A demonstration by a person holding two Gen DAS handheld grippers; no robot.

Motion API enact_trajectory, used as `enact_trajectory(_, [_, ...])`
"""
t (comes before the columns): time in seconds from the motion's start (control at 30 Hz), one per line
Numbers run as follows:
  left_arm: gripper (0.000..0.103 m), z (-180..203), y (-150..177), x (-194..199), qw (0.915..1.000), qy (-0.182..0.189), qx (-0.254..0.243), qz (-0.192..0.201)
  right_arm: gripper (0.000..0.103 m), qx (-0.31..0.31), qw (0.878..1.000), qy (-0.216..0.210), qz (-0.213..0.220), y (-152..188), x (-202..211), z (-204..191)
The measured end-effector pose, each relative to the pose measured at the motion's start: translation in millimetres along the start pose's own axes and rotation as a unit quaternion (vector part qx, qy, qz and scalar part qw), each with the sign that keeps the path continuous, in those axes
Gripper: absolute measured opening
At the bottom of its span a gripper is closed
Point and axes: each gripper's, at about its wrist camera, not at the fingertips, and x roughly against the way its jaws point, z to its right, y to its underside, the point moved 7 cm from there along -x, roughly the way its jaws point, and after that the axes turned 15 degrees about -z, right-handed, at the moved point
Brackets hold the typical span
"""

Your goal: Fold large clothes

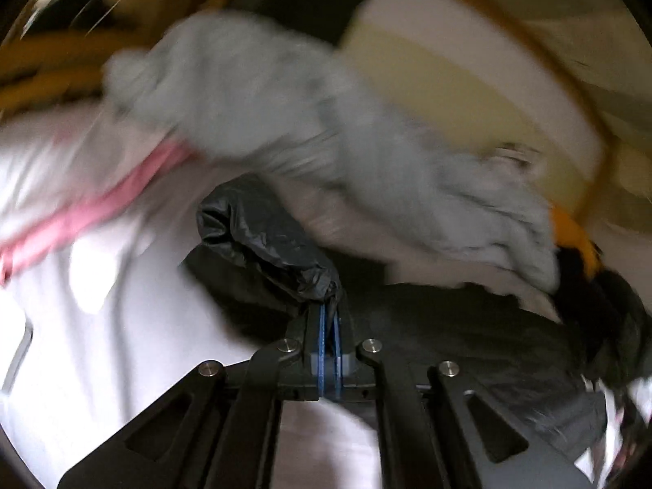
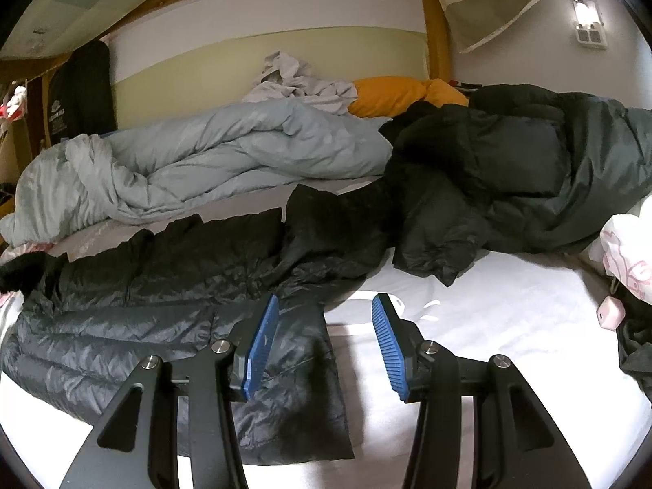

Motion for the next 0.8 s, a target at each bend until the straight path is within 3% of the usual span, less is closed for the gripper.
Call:
enact_trajectory(0.13, [0.002, 84.8, 17.1, 29.7, 0.9932, 0.048, -0.105, 0.016, 0.05, 0.002, 1.0, 0.0, 0.002, -0.1, 0.7, -0.1])
enact_trajectory(0.27, [0.002, 158.5, 55.4, 39.5, 0.9778, 0.097, -0.185, -0.007, 0.05, 0.011, 1.0, 0.004, 0.006, -0.2, 3.3, -4.1])
enact_trajectory(0.37, [0.002, 205.8, 90.5, 33.0, 0.9616, 0.132, -0.237, -0.043, 0.05, 0.017, 1.0, 0.004, 0.008, -1.0, 5.2, -7.9])
enact_trajectory(0.57, [0.003, 252.1, 147.7, 10.0, 0.9368, 0.155, -0.293, -0.112, 0.05, 0.023, 1.0, -0.001, 0.009, 0.7, 6.6, -16.1])
enact_trajectory(0.67, [0.006, 258.7, 161.2, 2.9, 0.9334, 0.134, -0.311, -0.12, 0.05, 0.03, 1.0, -0.003, 0.006, 1.8, 5.4, -21.0])
enact_trajectory(0.7, [0.01, 259.3, 163.3, 3.6, 0.9334, 0.132, -0.311, -0.12, 0.05, 0.033, 0.999, -0.005, 0.006, 2.3, 5.1, -22.8])
enact_trajectory(0.77, [0.029, 257.7, 162.3, 8.0, 0.9382, 0.13, -0.298, -0.12, 0.05, 0.039, 0.999, -0.008, 0.005, 2.9, 4.8, -27.5])
enact_trajectory(0.8, [0.047, 257.8, 164.0, 11.5, 0.9439, 0.126, -0.284, -0.111, 0.05, 0.041, 0.999, -0.009, 0.006, 3.1, 5.1, -30.2])
